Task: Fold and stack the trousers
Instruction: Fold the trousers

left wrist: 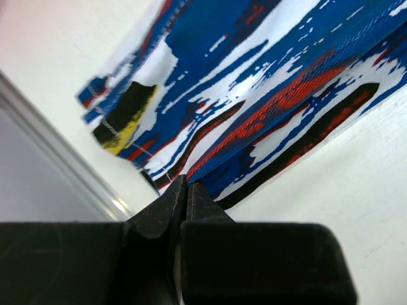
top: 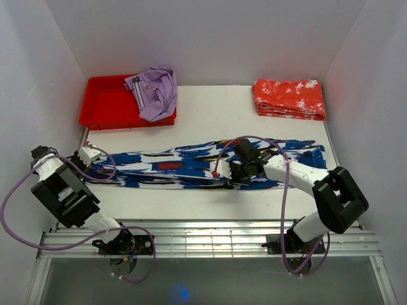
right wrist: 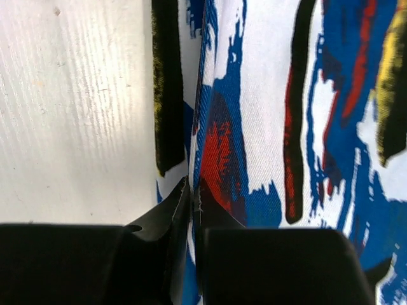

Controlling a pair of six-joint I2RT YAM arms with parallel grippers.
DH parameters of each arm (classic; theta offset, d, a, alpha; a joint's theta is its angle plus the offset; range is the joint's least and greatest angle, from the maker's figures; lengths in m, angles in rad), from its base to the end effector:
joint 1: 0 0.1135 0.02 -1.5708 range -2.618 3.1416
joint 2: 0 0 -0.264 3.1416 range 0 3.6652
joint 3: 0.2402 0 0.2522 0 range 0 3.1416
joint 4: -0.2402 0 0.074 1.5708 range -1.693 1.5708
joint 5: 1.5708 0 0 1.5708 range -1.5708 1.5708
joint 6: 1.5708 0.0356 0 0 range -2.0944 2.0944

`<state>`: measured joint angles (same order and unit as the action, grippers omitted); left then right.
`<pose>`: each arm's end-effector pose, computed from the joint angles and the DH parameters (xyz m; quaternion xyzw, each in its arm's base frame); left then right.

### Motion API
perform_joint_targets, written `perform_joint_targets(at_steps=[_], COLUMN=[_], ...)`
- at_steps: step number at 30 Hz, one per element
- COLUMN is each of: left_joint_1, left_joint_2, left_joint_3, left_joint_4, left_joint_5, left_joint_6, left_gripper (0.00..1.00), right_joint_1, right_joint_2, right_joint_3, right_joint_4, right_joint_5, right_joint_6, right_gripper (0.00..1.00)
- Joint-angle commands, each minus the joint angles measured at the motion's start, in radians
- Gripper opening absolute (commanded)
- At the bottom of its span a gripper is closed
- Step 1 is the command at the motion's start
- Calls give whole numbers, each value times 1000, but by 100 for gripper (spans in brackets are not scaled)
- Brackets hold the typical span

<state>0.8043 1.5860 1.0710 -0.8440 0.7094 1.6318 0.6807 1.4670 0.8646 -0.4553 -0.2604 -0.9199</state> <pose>0.2165 0.1914 0.2103 0.4085 0.8390 -0.0263 0.3583 0.2131 0.1844 0.1923 -0.7111 0.6444 0.0947 0.2648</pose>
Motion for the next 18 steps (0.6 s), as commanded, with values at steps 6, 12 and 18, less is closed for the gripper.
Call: perform_joint_targets(at_steps=[6,12,18], left_joint_1=[27,65,113], left_joint_2=[72,74,68], left_joint_3=[-88,87,407], left_joint_4=[155,-154,-556], left_joint_5=[-184,-160,36], left_joint_6=[21,80,146], left_gripper=[20,57,82], right_joint_1=[42,42,-24], right_joint_2=[114,64,-115], right_joint_3=[-24,46,114], right_joint_4=[-48,-149,-236], right_joint_5=[50,16,-8], right_joint_6=[52,56,72], right_gripper=[8,44,70])
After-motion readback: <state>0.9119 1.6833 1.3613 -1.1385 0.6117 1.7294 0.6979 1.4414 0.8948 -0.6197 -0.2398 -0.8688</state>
